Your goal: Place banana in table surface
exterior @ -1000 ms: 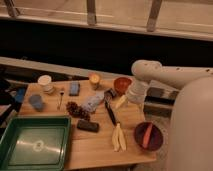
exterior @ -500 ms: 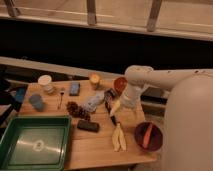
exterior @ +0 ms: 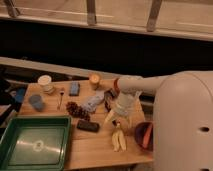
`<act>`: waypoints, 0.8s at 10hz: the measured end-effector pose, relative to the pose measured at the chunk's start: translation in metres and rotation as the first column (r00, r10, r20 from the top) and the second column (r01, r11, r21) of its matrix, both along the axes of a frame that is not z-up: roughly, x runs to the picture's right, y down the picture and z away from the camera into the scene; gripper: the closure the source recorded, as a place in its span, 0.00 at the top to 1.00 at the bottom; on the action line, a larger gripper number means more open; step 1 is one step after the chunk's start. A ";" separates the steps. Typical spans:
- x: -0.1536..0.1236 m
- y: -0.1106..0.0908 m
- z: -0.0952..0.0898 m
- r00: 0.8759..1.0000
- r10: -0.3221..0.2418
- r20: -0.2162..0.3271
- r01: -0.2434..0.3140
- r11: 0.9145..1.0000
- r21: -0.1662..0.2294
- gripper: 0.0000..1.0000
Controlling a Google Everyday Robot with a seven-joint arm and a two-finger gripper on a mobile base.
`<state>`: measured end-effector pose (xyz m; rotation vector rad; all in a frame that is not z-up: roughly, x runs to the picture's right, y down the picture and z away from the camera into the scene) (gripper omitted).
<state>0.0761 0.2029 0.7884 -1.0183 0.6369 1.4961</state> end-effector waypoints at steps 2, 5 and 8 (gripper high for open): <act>-0.006 0.021 0.010 1.000 0.004 -0.010 -0.005 0.998 -0.060 0.80; -0.002 0.036 0.018 0.999 0.019 -0.045 -0.024 0.994 -0.105 0.75; -0.001 0.037 0.015 0.997 0.006 -0.073 -0.013 0.995 -0.098 0.46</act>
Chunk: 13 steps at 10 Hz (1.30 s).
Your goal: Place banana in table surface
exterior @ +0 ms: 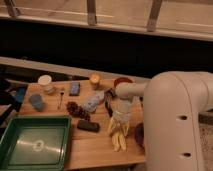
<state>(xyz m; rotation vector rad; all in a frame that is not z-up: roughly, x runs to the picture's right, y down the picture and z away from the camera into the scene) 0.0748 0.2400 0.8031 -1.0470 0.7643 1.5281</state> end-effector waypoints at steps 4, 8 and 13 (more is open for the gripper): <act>0.017 -0.019 -0.003 0.998 0.032 -0.049 -0.029 0.998 0.064 0.05; 0.044 -0.061 -0.010 0.991 0.074 -0.116 -0.053 0.983 0.174 0.00; 0.091 -0.146 0.004 0.971 0.156 -0.183 -0.091 0.942 0.322 0.01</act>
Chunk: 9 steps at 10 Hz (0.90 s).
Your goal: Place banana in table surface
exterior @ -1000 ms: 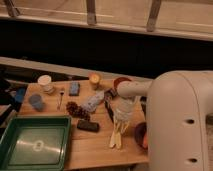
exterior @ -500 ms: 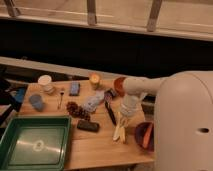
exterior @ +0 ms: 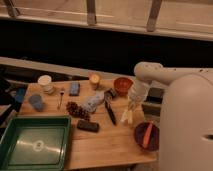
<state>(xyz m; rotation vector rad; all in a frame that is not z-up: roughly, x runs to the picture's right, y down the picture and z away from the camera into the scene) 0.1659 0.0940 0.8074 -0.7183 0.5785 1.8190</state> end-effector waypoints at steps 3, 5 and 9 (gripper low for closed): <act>-0.003 -0.015 0.019 0.999 0.046 -0.002 -0.045 0.997 0.055 0.27; -0.011 -0.017 0.026 0.996 0.084 0.021 -0.086 0.993 0.083 0.50; -0.020 -0.016 0.029 0.995 0.090 0.042 -0.094 0.991 0.092 0.64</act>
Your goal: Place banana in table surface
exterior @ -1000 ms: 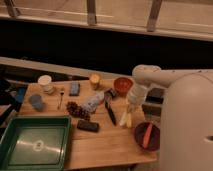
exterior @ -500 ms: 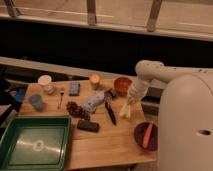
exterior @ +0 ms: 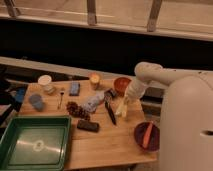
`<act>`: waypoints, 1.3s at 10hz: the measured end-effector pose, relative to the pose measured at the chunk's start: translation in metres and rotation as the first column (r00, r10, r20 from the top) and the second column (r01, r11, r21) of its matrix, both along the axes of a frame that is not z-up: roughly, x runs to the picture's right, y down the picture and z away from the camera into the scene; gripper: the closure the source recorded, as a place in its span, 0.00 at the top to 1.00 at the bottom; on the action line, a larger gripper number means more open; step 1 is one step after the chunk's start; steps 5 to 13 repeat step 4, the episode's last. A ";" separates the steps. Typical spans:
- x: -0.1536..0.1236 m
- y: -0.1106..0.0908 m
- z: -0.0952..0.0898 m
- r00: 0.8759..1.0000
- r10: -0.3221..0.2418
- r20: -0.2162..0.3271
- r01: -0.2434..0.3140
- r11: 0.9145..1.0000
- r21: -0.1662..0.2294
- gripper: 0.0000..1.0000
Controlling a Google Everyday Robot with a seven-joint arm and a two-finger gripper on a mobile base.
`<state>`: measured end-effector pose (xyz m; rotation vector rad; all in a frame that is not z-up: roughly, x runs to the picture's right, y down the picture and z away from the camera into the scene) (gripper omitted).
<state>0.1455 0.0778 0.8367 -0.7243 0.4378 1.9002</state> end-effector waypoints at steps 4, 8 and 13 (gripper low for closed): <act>-0.001 0.000 0.000 1.000 -0.001 0.001 0.001 1.000 0.000 0.64; -0.001 0.000 0.000 1.000 -0.001 0.001 0.001 1.000 0.000 0.64; -0.001 0.000 0.000 1.000 -0.001 0.001 0.001 1.000 0.000 0.64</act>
